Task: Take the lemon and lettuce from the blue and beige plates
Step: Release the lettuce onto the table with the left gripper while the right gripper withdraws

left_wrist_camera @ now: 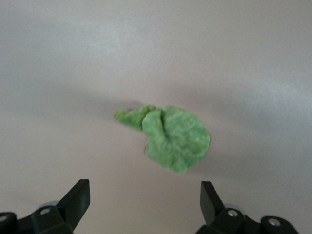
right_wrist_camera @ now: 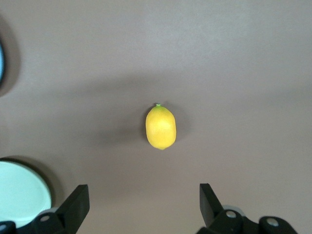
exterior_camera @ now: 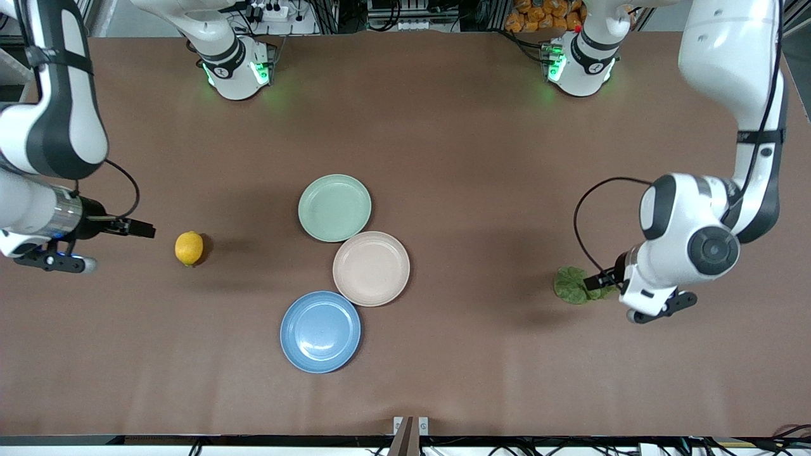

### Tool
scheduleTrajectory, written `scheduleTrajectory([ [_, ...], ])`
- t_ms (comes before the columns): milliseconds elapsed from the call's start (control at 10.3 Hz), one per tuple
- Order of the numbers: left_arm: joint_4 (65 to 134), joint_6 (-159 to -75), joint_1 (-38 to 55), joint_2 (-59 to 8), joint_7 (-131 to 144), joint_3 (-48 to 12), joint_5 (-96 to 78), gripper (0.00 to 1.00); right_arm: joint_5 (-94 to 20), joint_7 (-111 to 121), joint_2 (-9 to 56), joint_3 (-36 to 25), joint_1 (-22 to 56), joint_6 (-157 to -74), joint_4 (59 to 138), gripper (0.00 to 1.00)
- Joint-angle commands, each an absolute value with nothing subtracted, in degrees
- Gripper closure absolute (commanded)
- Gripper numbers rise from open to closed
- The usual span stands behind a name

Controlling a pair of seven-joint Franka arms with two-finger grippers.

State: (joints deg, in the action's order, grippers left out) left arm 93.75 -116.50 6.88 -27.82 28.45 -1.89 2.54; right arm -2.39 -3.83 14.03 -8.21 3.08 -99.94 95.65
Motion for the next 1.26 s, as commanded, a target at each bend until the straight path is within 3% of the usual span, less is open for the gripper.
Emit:
scheduleTrajectory([
  [0, 110.7, -124.2, 5.9, -13.5, 27.5, -1.9, 0.5, 0.0, -1.4, -4.7, 13.4, -8.1, 2.8, -93.7, 89.5, 0.0],
  [194, 115.0, -125.1, 5.5, -8.0, 27.5, -2.5, 0.4, 0.0, -1.5, -3.9, 12.0, -8.1, 2.8, -92.8, 88.0, 0.0],
  [389, 115.3, -123.1, -0.7, -4.7, 27.2, -9.2, 0.4, 0.0, -1.5, -1.9, 9.2, -8.2, 2.3, -92.7, 88.1, 0.0],
  [486, 114.3, -122.0, -0.7, -4.0, 26.6, -9.6, 0.9, 0.0, -1.4, -1.3, 8.1, -8.1, 2.3, -92.3, 88.2, 0.0],
  [681, 110.8, -119.9, -0.4, -2.8, 26.2, -9.6, 0.9, 0.0, -1.4, -1.3, 5.9, -8.0, 2.3, -91.8, 88.5, 0.0],
  [1167, 96.0, -104.6, 0.2, -2.8, 18.0, -9.6, 1.8, 0.0, 0.6, -1.3, 2.7, -7.6, 2.4, -91.6, 89.6, 0.0],
])
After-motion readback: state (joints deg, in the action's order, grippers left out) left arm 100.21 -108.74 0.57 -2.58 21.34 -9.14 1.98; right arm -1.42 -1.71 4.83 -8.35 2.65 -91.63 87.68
